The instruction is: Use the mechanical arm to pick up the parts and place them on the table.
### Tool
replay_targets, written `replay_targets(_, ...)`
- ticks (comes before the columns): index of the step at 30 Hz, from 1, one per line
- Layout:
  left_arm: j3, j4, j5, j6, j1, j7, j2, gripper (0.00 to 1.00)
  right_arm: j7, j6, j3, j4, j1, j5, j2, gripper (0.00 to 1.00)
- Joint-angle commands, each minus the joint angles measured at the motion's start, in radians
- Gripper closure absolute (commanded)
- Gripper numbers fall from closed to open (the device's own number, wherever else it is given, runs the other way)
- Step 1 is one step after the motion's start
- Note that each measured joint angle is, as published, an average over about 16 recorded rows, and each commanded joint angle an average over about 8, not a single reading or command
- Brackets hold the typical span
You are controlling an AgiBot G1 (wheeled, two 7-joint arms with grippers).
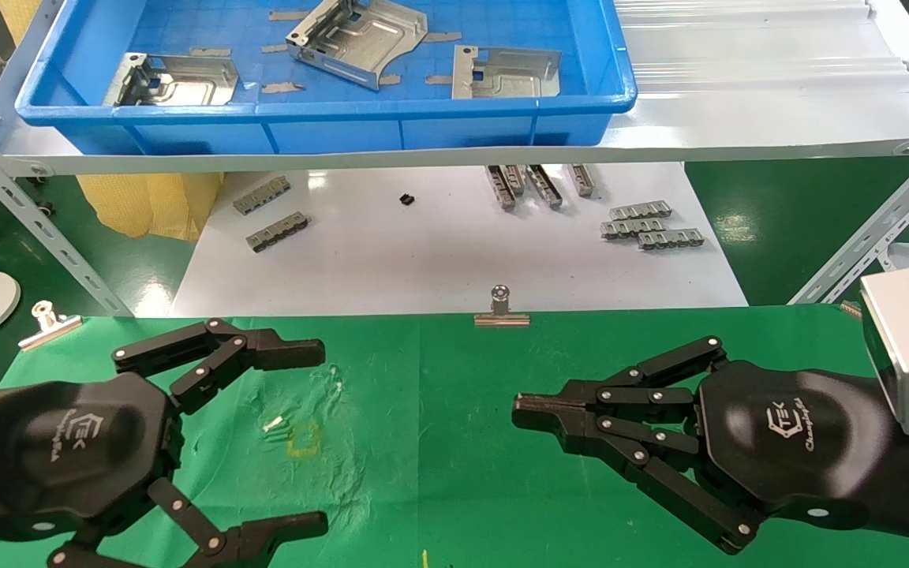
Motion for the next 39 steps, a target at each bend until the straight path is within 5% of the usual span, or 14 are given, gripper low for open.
replay_targets(1,-0.002,-0.002,-0.005,0.001,0.006,0.001,-0.002,0.00,0.000,0.000,0.000,0.000,0.000,0.000,0.000,0.98)
replay_targets(9,0.038,0.072,0.126,-0.062,-0.215,-0.027,0.074,0.00,0.000,0.000,0.000,0.000,0.000,0.000,0.000,0.00)
replay_targets(20,0.180,0.584,0.440,-0.191,-0.651,0.033,0.352,0.00,0.000,0.000,0.000,0.000,0.000,0.000,0.000,0.00)
replay_targets(30,0.236,1.049,0.607,-0.588,-0.873,0.129,0.610,0.02,0.000,0.000,0.000,0.000,0.000,0.000,0.000,0.00)
replay_targets(37,0.244,1.195,0.627,-0.695,-0.928,0.131,0.691,0.90,0.000,0.000,0.000,0.000,0.000,0.000,0.000,0.00)
replay_targets(38,0.245,1.208,0.629,-0.700,-0.932,0.128,0.696,1.00,0.000,0.000,0.000,0.000,0.000,0.000,0.000,0.00)
replay_targets(39,0.247,1.219,0.631,-0.703,-0.937,0.124,0.701,1.00,0.000,0.000,0.000,0.000,0.000,0.000,0.000,0.00)
